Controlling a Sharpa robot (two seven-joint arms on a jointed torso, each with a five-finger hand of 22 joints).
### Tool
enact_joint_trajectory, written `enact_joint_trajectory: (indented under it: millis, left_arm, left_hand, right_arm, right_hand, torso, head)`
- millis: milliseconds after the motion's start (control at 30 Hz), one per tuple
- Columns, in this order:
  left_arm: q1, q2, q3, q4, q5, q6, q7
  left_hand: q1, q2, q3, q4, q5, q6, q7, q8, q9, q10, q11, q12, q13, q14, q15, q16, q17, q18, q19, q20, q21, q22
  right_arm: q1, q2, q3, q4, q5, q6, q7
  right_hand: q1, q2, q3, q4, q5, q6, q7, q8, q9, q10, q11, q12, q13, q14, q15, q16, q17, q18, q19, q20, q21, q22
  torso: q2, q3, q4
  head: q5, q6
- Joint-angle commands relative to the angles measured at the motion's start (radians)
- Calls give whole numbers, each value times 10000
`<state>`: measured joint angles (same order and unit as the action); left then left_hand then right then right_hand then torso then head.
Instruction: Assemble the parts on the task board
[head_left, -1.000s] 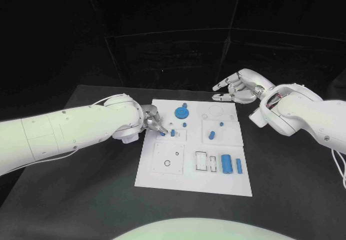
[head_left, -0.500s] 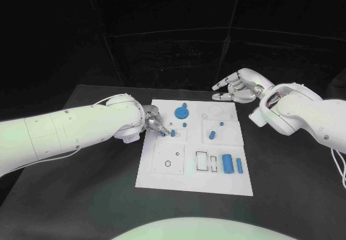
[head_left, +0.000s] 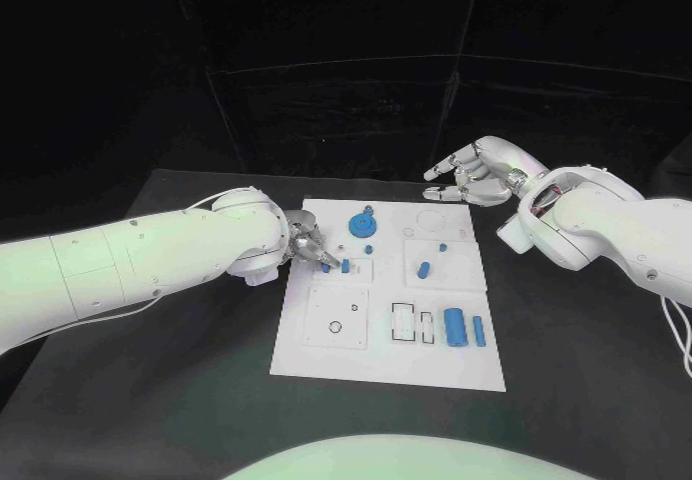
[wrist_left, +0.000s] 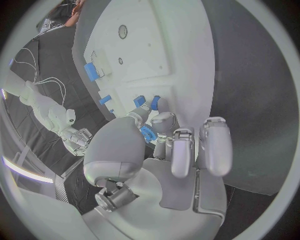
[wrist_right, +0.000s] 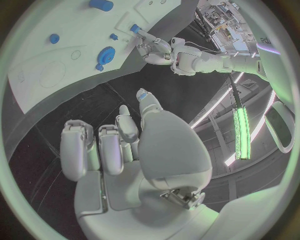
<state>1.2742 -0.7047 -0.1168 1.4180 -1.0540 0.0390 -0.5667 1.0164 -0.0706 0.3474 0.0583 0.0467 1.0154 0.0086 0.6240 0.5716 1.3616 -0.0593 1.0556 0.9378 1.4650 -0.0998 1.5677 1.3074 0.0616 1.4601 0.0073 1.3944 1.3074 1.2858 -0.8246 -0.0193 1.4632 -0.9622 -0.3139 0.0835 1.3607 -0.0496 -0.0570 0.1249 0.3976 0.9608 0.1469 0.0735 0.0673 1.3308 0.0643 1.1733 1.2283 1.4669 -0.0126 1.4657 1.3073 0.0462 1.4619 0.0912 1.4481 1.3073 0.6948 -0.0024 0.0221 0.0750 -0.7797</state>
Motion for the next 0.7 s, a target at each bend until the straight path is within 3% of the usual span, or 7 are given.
enact_joint_trajectory:
  millis: [33,467,633,700]
  left_arm:
    - [6,18,2,-26,-12,0,-65]
    - [8,-213,14,173,-7,-416,129]
    - [26,-399,27,310,173,-865,337]
    - [43,-492,35,356,437,-1242,588]
  left_hand:
    - [-134,-14,-156,66,10,29,21,63,11,41,41,62,-10,1058,-69,31,2634,-80,139,-29,52,369]
    - [-653,-323,-1133,540,12,14,25,117,33,22,45,47,-43,1058,-71,31,2634,-75,133,-32,27,363]
    - [-789,-309,-1521,782,14,-61,36,115,34,-55,52,-64,-177,1058,-74,31,2634,-52,92,-36,-53,273]
    - [-770,-254,-1775,931,19,-237,93,64,20,-299,91,-426,-590,1058,-56,31,2634,21,-54,-24,-314,-42]
  right_arm:
    - [21,-2,5,25,-14,6,41]
    - [20,-1,5,9,-14,1,52]
    - [20,3,5,-1,-14,-1,58]
    - [20,4,5,-5,-14,-1,59]
  right_hand:
    - [-46,60,-47,4,60,50,8,57,16,-19,-56,-65,-14,605,-59,-48,566,67,-51,-40,-66,143]
    - [-56,60,-52,11,60,49,9,56,15,-24,-55,-72,-20,605,-59,-51,563,67,-50,-40,-67,143]
    - [-63,61,-56,15,60,48,9,55,15,-27,-55,-76,-23,604,-59,-52,562,66,-50,-40,-67,143]
    - [-63,61,-56,15,60,48,9,55,15,-27,-55,-76,-23,604,-59,-52,562,66,-50,-40,-67,143]
  torso:
    - [-2,-3,8]
    - [-11,-7,14]
    - [-8,-5,13]
    - [-6,-10,14]
  head:
    - [0,17]
    - [-34,25]
    - [-35,40]
    - [-41,38]
